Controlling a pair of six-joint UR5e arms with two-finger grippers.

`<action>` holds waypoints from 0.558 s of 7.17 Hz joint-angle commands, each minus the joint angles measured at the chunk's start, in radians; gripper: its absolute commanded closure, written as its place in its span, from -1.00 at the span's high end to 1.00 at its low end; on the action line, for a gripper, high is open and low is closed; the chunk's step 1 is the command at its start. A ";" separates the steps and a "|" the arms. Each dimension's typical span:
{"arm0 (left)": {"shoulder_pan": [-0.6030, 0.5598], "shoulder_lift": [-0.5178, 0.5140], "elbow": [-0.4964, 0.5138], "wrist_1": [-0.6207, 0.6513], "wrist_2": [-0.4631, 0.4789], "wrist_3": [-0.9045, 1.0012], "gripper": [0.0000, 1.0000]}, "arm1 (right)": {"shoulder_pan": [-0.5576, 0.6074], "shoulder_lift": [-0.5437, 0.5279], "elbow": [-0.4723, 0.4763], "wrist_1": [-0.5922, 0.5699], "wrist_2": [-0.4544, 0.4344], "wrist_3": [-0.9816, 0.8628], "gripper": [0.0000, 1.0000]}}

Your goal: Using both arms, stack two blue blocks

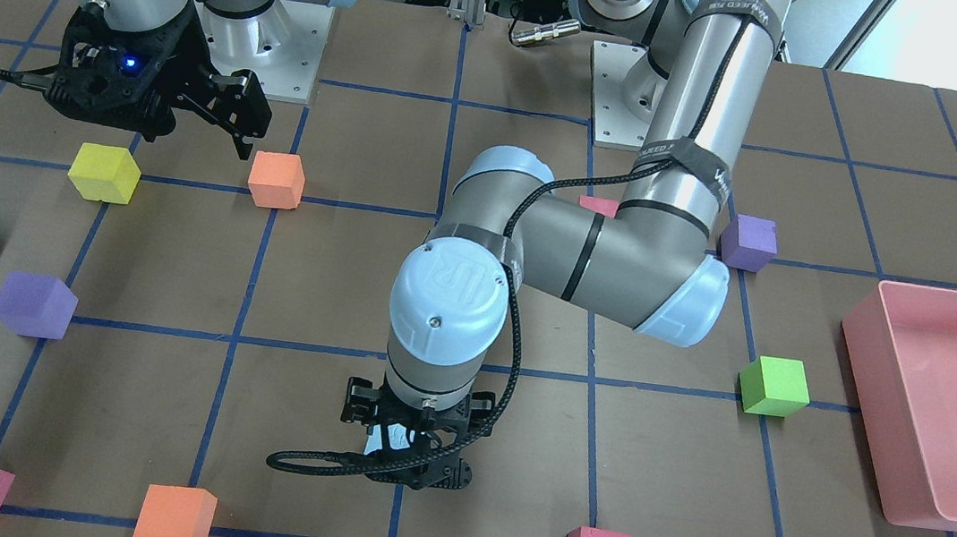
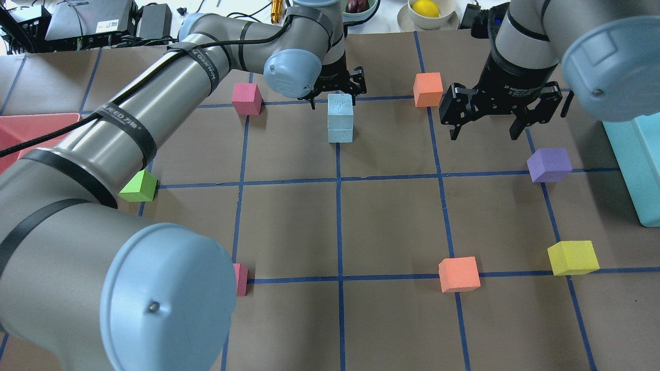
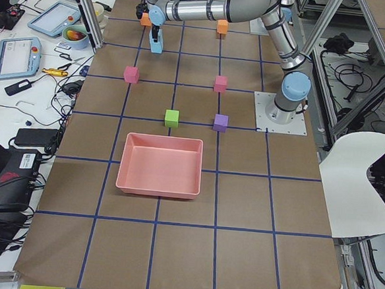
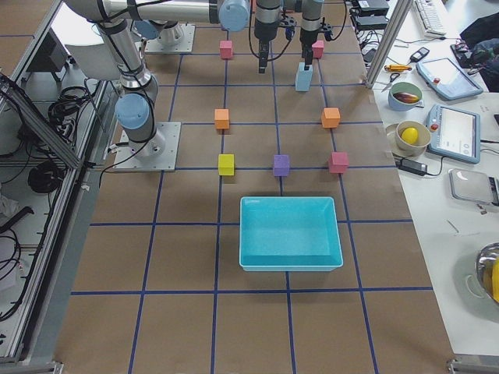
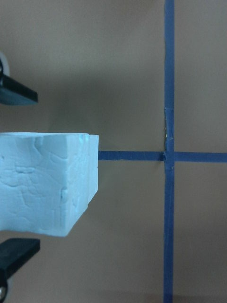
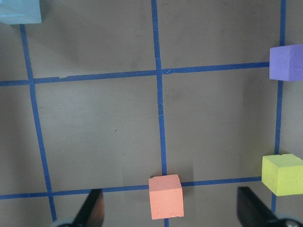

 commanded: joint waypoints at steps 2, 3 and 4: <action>0.122 0.203 -0.021 -0.304 -0.001 0.221 1.00 | 0.000 0.000 0.000 0.002 -0.001 -0.003 1.00; 0.166 0.273 -0.058 -0.349 0.010 0.335 1.00 | 0.000 0.000 0.000 0.002 -0.002 -0.003 1.00; 0.197 0.355 -0.143 -0.360 0.012 0.403 1.00 | 0.000 0.000 0.000 0.002 -0.002 -0.003 1.00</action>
